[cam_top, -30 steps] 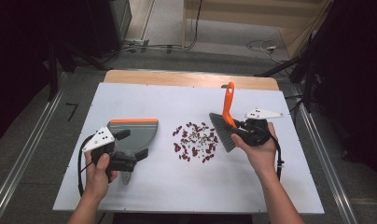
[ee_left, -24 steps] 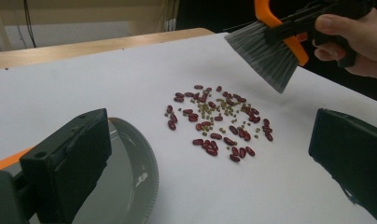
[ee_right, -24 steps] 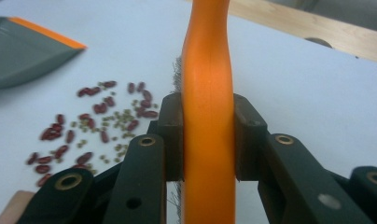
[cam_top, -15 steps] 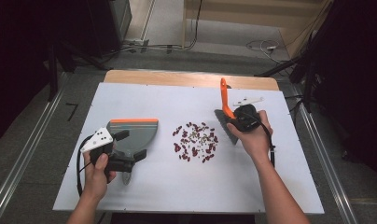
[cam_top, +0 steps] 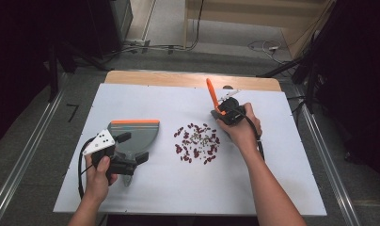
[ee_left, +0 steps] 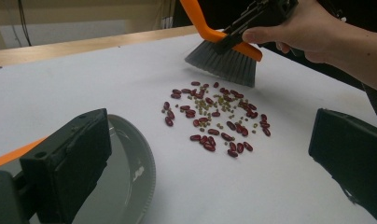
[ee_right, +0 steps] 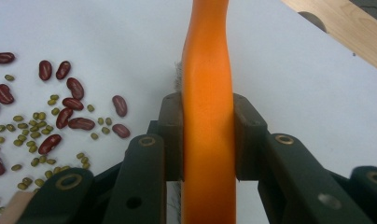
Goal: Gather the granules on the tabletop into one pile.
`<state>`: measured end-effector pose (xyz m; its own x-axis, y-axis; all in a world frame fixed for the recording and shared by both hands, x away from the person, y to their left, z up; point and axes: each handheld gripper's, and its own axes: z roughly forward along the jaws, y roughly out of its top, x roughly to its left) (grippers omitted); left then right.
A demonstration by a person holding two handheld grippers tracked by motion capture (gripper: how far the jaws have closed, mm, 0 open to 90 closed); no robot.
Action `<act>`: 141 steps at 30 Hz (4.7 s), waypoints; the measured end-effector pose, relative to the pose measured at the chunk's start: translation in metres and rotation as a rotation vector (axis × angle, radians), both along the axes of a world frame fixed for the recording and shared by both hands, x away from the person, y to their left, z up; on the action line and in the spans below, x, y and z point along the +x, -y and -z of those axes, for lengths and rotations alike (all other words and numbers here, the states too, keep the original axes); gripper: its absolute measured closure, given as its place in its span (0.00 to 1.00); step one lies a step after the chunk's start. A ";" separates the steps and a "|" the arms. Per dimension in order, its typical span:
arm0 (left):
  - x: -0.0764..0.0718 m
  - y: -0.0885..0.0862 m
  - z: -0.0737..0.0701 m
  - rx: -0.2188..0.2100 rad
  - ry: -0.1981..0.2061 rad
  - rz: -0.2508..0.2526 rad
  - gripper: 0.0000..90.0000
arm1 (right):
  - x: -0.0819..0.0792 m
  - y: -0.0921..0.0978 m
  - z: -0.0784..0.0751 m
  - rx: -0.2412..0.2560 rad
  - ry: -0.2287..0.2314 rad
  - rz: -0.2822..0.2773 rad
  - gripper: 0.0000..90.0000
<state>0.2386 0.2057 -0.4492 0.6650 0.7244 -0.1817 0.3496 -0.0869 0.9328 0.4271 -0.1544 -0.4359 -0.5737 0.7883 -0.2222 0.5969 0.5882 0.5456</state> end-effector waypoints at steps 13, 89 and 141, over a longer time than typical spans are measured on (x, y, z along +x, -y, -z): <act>-0.001 -0.001 -0.001 -0.009 0.004 0.002 0.00 | -0.011 -0.030 0.007 -0.055 -0.026 -0.092 0.77; -0.007 -0.010 -0.004 -0.053 0.051 -0.040 0.00 | -0.042 -0.027 0.021 0.384 -0.280 0.061 0.75; -0.005 -0.008 0.000 -0.042 0.017 -0.036 0.00 | -0.007 -0.012 0.030 0.524 -0.301 0.269 0.75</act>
